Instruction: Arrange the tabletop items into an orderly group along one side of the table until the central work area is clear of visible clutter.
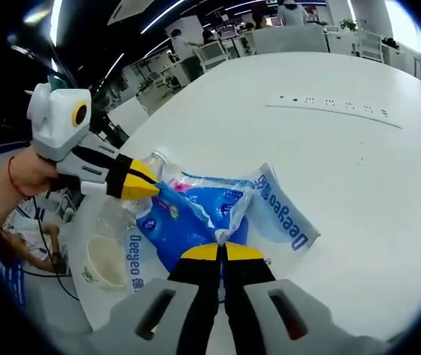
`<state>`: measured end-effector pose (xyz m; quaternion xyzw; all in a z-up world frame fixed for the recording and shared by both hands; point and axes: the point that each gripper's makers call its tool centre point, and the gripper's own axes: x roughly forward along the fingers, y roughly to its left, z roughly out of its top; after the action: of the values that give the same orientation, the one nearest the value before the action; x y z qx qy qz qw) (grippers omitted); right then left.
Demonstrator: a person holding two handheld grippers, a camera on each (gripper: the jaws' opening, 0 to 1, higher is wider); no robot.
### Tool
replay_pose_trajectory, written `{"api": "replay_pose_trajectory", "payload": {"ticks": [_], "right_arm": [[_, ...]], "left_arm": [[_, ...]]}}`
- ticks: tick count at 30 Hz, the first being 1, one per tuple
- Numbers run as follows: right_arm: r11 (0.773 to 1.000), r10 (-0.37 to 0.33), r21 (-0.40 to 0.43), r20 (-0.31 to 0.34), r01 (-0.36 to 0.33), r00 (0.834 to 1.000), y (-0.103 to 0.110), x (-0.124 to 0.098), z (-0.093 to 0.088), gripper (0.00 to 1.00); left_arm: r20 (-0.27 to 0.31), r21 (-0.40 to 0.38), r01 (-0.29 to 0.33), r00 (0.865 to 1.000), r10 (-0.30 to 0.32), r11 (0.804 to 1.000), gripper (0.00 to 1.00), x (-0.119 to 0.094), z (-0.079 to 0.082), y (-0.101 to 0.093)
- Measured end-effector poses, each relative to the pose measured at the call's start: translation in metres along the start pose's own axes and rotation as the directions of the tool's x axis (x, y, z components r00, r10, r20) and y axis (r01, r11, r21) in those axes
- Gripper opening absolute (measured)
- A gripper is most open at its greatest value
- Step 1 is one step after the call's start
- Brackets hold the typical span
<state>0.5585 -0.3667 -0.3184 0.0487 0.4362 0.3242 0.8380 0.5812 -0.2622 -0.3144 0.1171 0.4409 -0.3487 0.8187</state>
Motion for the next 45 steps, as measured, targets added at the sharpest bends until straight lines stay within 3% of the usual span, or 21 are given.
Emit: {"api": "replay_pose_trajectory", "payload": {"ticks": [15,30,45], "right_arm": [[1.0,-0.002,-0.016,0.027,0.002,1.0,-0.001,-0.015,0.015,0.0],[0.999,-0.01,-0.037,0.068,0.012,0.998,-0.003,-0.044,0.032,0.0],[0.998,-0.037,-0.054,0.112,0.043,0.993,-0.014,-0.084,0.044,0.0]], "left_arm": [[0.053,-0.023,0.002,0.999,-0.001,1.0,0.0,-0.016,0.016,-0.007],[0.12,-0.032,0.003,0.993,0.001,0.999,0.0,-0.034,0.041,-0.025],[0.195,-0.024,0.021,0.981,-0.016,1.0,0.0,-0.047,0.078,-0.053]]}}
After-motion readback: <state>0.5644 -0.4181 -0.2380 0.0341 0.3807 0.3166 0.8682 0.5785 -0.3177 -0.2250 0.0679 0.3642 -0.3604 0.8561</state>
